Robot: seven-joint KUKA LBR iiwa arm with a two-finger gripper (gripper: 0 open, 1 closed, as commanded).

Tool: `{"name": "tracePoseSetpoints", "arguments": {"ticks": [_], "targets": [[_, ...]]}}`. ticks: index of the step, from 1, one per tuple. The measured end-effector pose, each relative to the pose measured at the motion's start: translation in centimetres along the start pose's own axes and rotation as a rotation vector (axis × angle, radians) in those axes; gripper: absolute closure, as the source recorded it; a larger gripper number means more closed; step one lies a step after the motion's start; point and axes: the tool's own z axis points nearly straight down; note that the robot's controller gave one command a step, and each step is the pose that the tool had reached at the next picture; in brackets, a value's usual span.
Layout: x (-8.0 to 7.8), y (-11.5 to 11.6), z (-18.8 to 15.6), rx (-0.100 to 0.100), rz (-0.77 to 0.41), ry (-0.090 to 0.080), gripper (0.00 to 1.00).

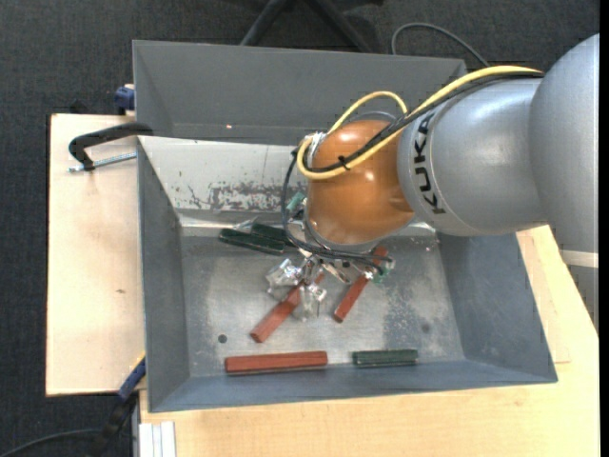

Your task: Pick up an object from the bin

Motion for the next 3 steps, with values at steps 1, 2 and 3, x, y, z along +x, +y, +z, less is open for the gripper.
{"name": "tracePoseSetpoints", "arguments": {"ticks": [1,2,3], "targets": [[0.00,0.00,0.00,0.000,0.000,0.000,1.00],[0.00,0.01,0.01,0.000,0.000,0.000,1.00],[0.01,0.00,0.01,0.000,0.000,0.000,1.00]]}}
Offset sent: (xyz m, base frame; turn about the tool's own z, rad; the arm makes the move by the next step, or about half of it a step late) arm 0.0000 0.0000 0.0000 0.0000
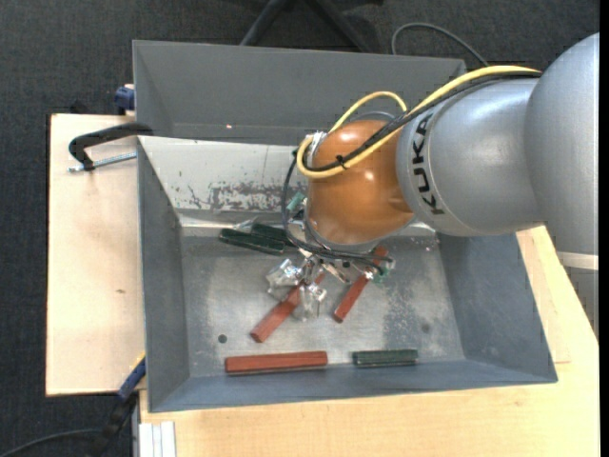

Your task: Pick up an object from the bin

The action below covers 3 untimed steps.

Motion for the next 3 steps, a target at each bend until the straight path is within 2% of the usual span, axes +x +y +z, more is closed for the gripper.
{"name": "tracePoseSetpoints", "arguments": {"ticks": [3], "targets": [[0.01,-0.01,0.00,0.000,0.000,0.000,1.00]]}}
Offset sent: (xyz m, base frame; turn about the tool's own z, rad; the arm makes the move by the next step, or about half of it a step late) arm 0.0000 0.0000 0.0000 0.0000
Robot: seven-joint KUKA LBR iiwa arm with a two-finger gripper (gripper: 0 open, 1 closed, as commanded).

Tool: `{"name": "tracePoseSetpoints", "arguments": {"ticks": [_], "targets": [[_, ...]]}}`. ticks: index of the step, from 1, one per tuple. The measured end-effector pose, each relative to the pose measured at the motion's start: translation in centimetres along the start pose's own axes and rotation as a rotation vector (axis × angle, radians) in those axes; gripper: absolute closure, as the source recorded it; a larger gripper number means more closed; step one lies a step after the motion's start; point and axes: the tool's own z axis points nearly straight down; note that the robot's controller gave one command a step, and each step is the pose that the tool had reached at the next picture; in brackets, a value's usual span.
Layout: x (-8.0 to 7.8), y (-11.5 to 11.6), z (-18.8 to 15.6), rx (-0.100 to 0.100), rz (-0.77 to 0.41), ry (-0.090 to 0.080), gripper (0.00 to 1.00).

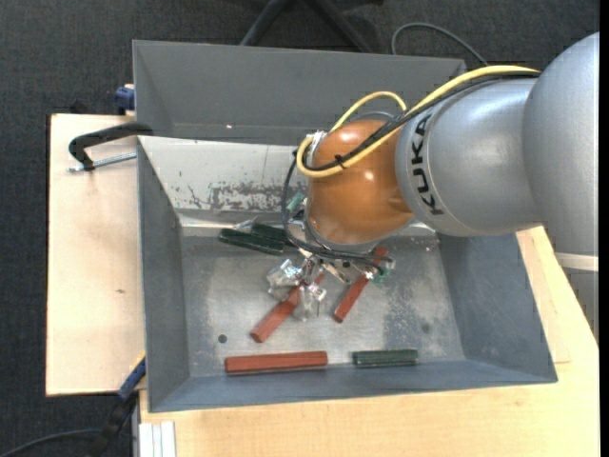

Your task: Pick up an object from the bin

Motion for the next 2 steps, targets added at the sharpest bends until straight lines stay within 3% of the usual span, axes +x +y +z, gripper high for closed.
{"name": "tracePoseSetpoints", "arguments": {"ticks": [1,2], "targets": [[2.7,-3.6,-5.4,0.008,0.056,-0.005,1.00],[-0.1,-5.2,-14.0,0.010,0.072,-0.011,1.00]]}}
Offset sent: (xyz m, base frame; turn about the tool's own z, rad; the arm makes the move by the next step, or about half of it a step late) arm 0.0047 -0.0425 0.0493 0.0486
